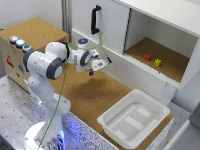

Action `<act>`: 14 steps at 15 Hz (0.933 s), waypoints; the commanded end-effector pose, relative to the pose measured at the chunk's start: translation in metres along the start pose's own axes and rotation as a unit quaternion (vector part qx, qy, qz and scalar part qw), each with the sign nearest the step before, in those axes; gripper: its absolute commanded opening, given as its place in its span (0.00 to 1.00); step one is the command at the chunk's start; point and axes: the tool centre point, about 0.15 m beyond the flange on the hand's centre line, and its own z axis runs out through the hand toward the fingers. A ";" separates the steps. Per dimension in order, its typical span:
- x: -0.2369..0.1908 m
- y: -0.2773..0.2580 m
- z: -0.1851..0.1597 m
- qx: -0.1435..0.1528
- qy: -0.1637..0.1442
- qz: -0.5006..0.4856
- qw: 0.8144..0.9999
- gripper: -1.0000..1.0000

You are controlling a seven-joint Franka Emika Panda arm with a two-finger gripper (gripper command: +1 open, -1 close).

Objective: Put the purple object inside the right cabinet

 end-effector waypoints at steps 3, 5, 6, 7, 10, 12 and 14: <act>-0.121 0.088 -0.049 0.000 0.013 0.191 0.981 0.00; -0.154 0.115 -0.052 -0.024 0.007 0.237 0.971 0.00; -0.172 0.130 -0.054 -0.033 0.005 0.264 0.964 0.00; -0.190 0.145 -0.056 -0.054 -0.002 0.282 0.958 0.00; -0.238 0.199 -0.066 -0.076 0.002 0.344 0.936 0.00; -0.258 0.236 -0.075 -0.085 0.012 0.381 0.921 0.00; -0.264 0.269 -0.079 -0.096 0.021 0.411 0.906 0.00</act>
